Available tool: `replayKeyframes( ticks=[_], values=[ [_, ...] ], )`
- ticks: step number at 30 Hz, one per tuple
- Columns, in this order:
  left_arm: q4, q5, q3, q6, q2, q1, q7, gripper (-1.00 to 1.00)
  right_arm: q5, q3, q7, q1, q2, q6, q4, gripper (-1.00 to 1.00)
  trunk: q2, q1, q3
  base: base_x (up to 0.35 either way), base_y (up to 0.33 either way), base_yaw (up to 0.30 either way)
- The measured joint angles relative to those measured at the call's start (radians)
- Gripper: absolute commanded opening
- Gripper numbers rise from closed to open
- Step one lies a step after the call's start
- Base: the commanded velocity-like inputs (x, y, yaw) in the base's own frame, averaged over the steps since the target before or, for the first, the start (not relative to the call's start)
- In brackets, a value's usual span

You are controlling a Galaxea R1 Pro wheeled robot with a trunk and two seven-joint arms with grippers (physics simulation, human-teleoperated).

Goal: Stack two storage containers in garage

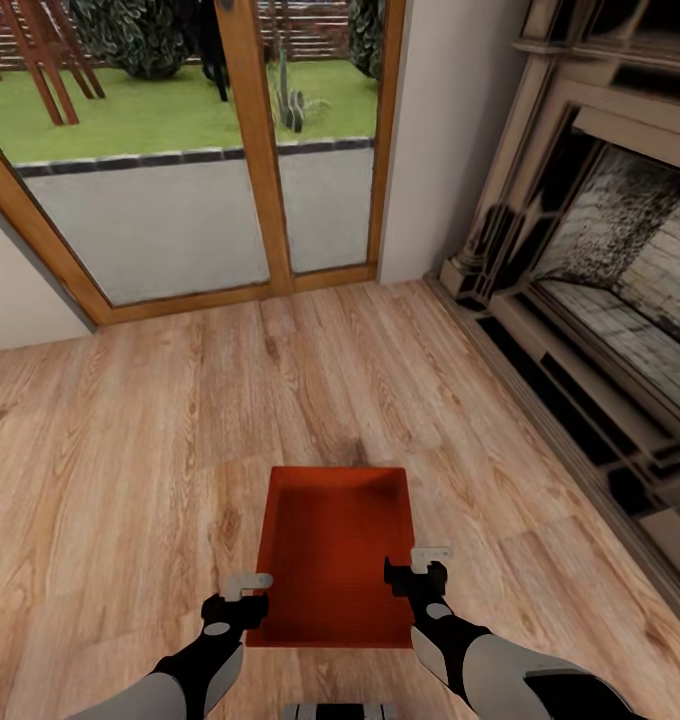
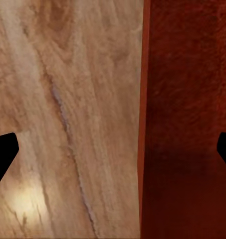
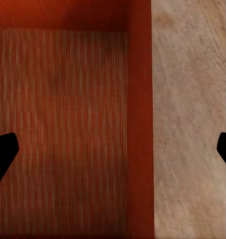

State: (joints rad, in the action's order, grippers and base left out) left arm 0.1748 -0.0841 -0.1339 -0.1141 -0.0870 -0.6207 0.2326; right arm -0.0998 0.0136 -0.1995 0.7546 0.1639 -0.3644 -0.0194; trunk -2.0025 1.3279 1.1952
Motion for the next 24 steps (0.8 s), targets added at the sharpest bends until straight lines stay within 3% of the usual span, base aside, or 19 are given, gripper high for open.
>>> replayKeyframes(
  ticks=[10, 24],
  values=[
    [0.041, -0.002, 0.006, 0.003, 0.001, 0.000, 0.001, 1.00, 0.000, 0.000, 0.000, 0.000, 0.000, 0.000, 0.000, 1.00, -0.070, 0.038, 0.031, 0.000, 0.000, 0.000],
    [0.040, -0.002, 0.006, 0.003, 0.001, 0.000, 0.002, 1.00, 0.001, 0.000, 0.000, 0.000, 0.000, -0.001, 0.000, 1.00, -0.070, 0.038, 0.031, 0.000, 0.000, 0.000]
  ],
)
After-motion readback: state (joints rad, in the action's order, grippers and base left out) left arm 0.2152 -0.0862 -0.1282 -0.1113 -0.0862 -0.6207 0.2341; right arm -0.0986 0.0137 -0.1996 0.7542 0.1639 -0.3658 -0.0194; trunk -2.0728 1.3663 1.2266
